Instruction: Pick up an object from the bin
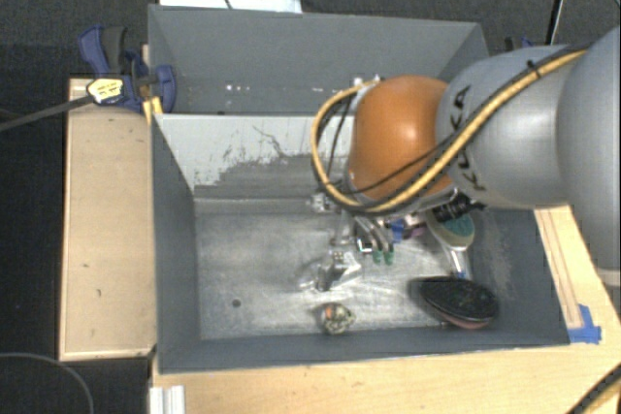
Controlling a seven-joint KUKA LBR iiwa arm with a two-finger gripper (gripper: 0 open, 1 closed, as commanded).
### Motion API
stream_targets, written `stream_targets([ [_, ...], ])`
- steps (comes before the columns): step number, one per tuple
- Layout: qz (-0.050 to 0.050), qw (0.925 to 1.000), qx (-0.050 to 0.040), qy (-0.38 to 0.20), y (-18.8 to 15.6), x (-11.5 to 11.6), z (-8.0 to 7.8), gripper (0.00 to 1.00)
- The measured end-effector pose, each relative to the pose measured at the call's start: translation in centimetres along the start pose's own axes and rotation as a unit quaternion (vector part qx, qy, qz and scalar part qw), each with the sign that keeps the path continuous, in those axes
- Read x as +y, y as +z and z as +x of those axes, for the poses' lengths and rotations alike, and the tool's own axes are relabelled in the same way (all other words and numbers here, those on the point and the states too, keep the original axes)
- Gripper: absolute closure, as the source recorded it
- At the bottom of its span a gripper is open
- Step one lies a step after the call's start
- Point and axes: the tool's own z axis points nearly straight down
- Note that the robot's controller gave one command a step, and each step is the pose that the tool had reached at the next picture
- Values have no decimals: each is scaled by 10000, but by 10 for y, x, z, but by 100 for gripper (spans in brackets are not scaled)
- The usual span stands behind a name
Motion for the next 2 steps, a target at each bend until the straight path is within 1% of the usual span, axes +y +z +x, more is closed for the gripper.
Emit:
stream_targets([
  [1,-26,9997,-126,186,62,-28,22,0],
  [2,-8,9998,-35,189,63,-28,26,100],
])
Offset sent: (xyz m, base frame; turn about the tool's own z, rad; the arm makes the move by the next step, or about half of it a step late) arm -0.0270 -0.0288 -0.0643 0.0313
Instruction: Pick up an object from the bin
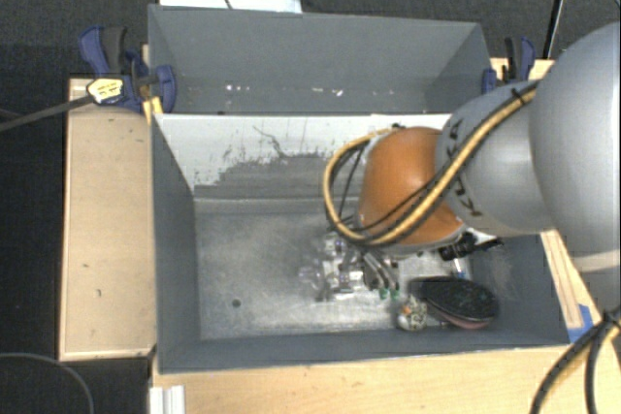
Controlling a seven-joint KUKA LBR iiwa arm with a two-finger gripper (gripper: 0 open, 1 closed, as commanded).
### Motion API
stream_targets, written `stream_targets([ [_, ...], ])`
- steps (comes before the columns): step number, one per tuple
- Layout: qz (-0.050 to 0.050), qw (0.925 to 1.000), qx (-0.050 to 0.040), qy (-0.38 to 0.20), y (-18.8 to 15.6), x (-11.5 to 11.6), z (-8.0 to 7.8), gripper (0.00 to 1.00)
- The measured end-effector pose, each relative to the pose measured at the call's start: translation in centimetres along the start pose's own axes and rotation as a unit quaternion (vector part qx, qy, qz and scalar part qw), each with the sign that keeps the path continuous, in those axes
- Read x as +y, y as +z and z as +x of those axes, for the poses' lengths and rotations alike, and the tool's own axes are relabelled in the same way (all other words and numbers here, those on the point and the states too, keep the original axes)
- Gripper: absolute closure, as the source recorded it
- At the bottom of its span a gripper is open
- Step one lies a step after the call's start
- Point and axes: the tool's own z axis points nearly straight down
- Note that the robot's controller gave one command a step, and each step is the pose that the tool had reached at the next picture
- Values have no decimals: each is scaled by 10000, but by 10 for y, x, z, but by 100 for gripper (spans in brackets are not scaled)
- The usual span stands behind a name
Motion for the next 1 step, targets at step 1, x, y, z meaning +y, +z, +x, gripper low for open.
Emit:
stream_targets([
  [1,-5,10000,-44,77,-144,8,7,100],
])
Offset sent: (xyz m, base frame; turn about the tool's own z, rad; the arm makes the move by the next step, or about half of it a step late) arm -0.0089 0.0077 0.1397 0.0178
